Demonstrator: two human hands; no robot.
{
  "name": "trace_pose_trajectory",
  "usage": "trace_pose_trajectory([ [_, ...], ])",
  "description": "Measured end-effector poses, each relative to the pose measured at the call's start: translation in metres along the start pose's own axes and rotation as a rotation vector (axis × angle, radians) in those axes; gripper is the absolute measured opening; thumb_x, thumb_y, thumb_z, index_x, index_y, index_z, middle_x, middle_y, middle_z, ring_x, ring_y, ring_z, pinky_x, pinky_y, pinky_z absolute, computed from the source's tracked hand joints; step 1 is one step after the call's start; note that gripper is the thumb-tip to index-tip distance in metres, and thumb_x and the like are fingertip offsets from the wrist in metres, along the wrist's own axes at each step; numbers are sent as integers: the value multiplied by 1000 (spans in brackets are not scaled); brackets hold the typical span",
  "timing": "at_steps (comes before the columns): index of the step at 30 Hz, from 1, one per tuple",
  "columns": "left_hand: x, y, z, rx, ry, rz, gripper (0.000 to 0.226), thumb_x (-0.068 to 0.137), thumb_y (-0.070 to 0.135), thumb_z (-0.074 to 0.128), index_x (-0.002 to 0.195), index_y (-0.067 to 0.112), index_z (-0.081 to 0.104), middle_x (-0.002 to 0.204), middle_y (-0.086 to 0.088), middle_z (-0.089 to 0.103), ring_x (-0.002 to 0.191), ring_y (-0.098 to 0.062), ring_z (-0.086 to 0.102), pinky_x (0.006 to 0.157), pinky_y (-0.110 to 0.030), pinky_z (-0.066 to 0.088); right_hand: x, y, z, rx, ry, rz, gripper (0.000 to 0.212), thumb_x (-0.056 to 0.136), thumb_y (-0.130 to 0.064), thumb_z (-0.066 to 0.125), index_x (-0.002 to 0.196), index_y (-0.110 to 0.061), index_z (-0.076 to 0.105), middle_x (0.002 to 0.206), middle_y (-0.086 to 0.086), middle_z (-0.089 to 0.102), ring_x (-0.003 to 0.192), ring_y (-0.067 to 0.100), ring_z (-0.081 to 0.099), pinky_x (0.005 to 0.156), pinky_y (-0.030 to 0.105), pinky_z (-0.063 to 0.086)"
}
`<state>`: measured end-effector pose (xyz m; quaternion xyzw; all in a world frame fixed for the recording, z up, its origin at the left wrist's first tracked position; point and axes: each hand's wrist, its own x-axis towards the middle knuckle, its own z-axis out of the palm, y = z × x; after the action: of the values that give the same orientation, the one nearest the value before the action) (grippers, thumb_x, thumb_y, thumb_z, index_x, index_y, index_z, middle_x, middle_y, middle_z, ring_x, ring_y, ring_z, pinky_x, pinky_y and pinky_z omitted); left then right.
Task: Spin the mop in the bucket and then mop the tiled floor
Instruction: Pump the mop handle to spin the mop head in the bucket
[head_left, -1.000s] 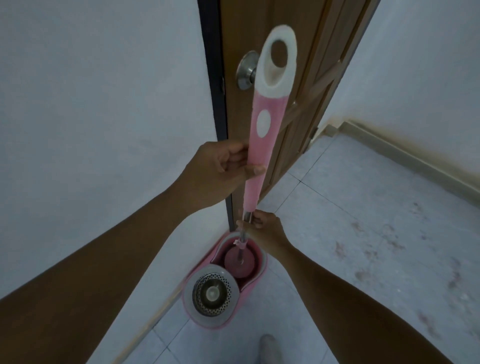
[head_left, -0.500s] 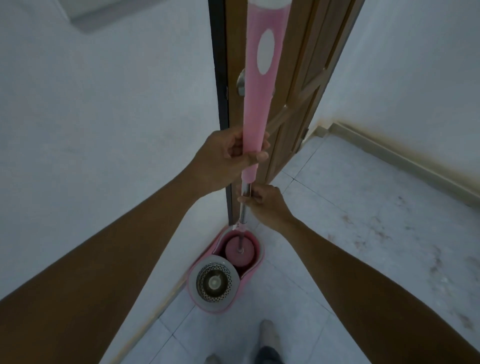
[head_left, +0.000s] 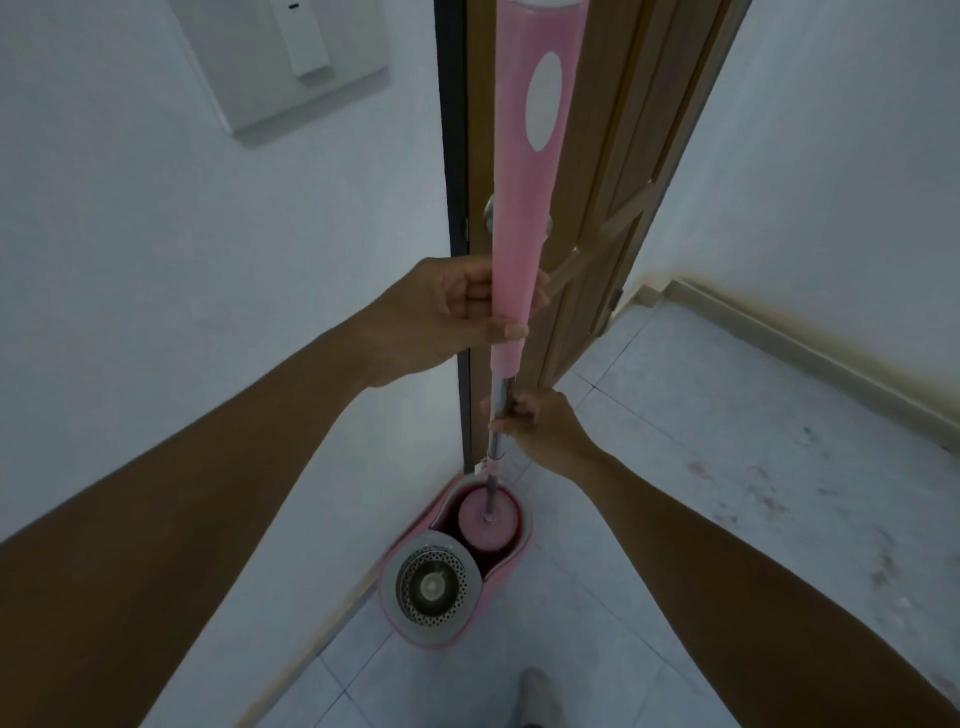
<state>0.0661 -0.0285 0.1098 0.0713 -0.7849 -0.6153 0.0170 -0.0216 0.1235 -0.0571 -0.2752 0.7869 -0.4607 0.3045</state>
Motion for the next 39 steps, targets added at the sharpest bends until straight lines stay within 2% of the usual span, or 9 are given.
trace_pose_trajectory([
  [8,-20,15,7,-50,78,70,65,74,21,74,134,3,55,127,-13,66,112,-24,67,103,-48,49,-13,-19,-4,-15,10,-9,28,84,2,70,111,-8,71,98,-5,71,86,-7,64,78,8,52],
  [13,-30,36,8,18,123,142,59,78,25,70,132,7,58,125,-9,67,112,-20,68,103,-45,50,-22,-39,-8,-45,25,-50,24,84,-1,71,107,-8,72,104,1,73,97,9,69,92,24,53],
  [15,-38,43,6,37,132,160,56,79,22,69,132,6,58,124,-9,67,111,-20,68,102,-43,50,-29,-46,-7,-59,13,-55,24,85,-3,70,109,-9,71,107,1,73,99,10,68,93,24,53],
  [19,-58,60,-3,72,160,219,46,87,10,67,132,4,57,121,-7,68,109,-18,69,101,-39,52,-45,-71,-2,-71,12,-62,27,88,-5,69,114,-10,70,107,-6,70,92,-1,65,82,7,50],
  [22,-73,75,-11,118,184,285,44,90,7,65,133,1,55,122,-8,67,108,-19,69,99,-35,53,-54,-90,1,-83,36,-118,28,86,-4,71,113,-10,70,101,-8,70,89,-3,65,77,4,50],
  [28,-109,96,-29,172,211,356,44,95,9,61,136,-2,52,124,-11,66,112,-23,68,101,-37,53,-78,-124,15,-137,36,-249,27,85,-3,72,112,-5,71,103,-2,73,91,1,69,81,7,52],
  [33,-142,99,-33,167,234,359,43,95,8,61,136,0,53,121,-5,67,109,-15,69,93,-23,54,-98,-135,36,-165,32,-273,26,85,-2,72,111,-5,71,104,0,73,90,1,69,80,6,52],
  [37,-166,93,-38,161,241,333,44,94,12,62,136,1,54,121,-6,67,108,-16,69,97,-28,53,-110,-136,59,-180,13,-249,26,86,-5,72,111,-6,71,108,1,73,97,8,70,83,8,52],
  [39,-176,87,-41,154,241,317,43,93,12,63,135,2,55,122,-7,67,109,-17,69,99,-31,53,-114,-135,72,-170,6,-236,26,86,-5,72,112,-5,71,109,3,73,98,10,70,89,16,54],
])
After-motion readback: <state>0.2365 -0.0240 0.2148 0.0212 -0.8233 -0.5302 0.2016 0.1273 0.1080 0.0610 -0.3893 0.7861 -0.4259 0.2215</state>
